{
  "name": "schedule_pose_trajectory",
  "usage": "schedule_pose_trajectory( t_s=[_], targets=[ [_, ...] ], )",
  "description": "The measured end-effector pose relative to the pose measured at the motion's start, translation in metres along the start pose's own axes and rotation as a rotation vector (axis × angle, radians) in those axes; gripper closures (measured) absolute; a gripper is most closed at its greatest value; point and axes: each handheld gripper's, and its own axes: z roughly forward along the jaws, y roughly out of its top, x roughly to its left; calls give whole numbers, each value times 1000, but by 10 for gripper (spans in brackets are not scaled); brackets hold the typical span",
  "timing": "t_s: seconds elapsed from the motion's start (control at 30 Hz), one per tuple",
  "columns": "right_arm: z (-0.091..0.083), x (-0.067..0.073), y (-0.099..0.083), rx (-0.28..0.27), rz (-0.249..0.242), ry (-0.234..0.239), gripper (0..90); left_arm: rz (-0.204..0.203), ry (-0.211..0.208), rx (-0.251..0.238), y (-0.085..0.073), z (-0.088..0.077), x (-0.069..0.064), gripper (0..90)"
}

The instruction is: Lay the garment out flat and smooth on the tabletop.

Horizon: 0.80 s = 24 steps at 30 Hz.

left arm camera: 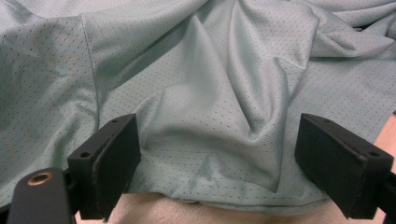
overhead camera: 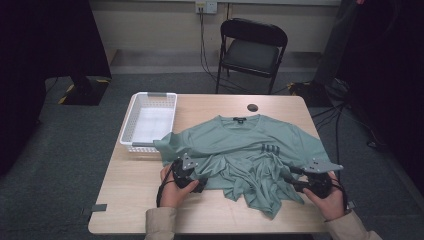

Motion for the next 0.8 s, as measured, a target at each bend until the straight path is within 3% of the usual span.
schedule_pose_trajectory(
  t_s=[0.1,0.17,0.23,0.3,0.43,0.57,0.73,0.8],
  targets=[
    [14,-6,2,27,33,-25,539,0,0,0,0,0,0,137],
    [19,-9,1,36,42,-4,640,0,-2,-1,0,0,0,137],
    [22,-11,-2,45,54,22,812,1,-3,-1,0,0,0,136],
    [18,-15,-2,18,67,34,876,1,-3,-1,0,0,0,137],
    [8,-33,-1,-24,133,53,883,1,-3,-1,0,0,0,137],
    [2,-63,-11,-40,218,44,882,3,-4,-1,0,0,0,136],
    [3,-82,-24,-5,254,-41,812,2,-4,-1,0,0,0,136],
    [1,-85,-27,-1,256,-69,723,3,-4,-1,0,0,0,136]
  ],
)
